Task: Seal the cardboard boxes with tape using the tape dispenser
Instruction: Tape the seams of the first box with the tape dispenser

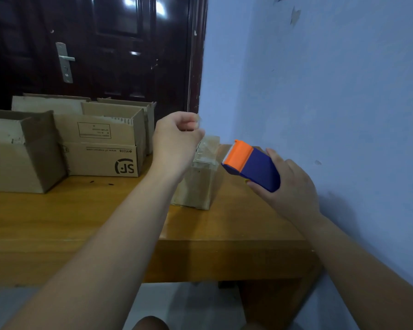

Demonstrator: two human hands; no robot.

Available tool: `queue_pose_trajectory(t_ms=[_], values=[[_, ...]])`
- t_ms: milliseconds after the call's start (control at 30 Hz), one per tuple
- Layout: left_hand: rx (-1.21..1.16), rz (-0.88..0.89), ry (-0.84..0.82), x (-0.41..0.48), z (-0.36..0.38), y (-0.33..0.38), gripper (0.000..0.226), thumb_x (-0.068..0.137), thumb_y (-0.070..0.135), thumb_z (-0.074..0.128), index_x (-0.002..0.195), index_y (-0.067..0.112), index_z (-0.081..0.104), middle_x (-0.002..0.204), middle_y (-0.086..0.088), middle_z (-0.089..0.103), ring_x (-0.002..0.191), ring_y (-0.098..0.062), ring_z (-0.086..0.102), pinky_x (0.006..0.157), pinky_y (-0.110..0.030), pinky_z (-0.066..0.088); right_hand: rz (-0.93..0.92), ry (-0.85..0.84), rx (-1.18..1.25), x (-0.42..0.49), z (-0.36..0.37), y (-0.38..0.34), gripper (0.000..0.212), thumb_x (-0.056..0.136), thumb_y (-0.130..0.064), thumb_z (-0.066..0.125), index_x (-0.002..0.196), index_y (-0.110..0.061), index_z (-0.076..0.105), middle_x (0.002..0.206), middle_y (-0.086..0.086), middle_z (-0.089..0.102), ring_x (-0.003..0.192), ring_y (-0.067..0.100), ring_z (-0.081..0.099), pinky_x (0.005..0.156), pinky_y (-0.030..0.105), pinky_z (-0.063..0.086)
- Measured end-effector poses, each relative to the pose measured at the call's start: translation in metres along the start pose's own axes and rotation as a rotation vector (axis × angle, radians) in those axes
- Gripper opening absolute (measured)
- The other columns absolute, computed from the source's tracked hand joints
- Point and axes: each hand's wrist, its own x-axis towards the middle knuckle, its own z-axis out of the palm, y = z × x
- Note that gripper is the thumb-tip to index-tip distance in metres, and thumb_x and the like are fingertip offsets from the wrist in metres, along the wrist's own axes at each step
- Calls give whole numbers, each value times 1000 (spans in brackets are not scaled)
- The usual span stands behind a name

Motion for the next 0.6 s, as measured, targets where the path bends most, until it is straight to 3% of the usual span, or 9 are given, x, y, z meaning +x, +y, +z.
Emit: queue_pose_trajectory(t_ms=[133, 267, 333, 433, 500, 600], values=[[15, 46, -28, 1, 2, 2, 29, 89, -2, 57, 113, 12, 66, 92, 2, 65, 91, -10, 65, 92, -28, 52, 21, 11, 3, 3, -3, 0, 86, 73, -68, 51, 138, -13, 45, 110, 9, 63, 89, 20, 59, 67, 24, 36], [129, 134, 16, 0, 4, 0, 29, 89, 1, 59, 114, 15, 67, 98, 1, 68, 84, -1, 64, 82, -14, 52, 36, 9, -16, 1, -1, 2, 87, 73, -72, 48, 138, -14, 44, 108, 9, 63, 87, 22, 60, 66, 25, 38], [160, 128, 33, 1, 3, -2, 30, 89, 0, 60, 113, 16, 68, 99, 3, 68, 82, 2, 62, 81, -14, 52, 29, 7, -21, 0, 0, 6, 87, 73, -72, 48, 137, -14, 45, 107, 9, 64, 86, 23, 61, 66, 25, 38], [63, 41, 16, 6, -3, -3, 33, 84, -7, 59, 95, 23, 70, 88, 5, 68, 86, -8, 65, 85, -28, 55, 0, 22, -19, -4, -1, 10, 83, 73, -66, 58, 136, -13, 45, 109, 9, 64, 87, 23, 62, 65, 24, 38], [-36, -71, -4, 7, -8, -1, 38, 81, -12, 58, 84, 25, 68, 81, 6, 66, 80, -11, 66, 81, -28, 54, 37, 6, 15, -5, -2, 11, 82, 74, -60, 67, 138, -15, 43, 113, 7, 63, 90, 21, 61, 66, 23, 38], [-100, -198, -32, 6, -11, -2, 34, 83, -8, 56, 87, 23, 70, 93, 0, 69, 81, -15, 67, 74, -26, 48, 20, 1, -14, -2, -4, 13, 79, 77, -63, 64, 138, -16, 43, 103, 7, 64, 81, 19, 59, 63, 23, 37]])
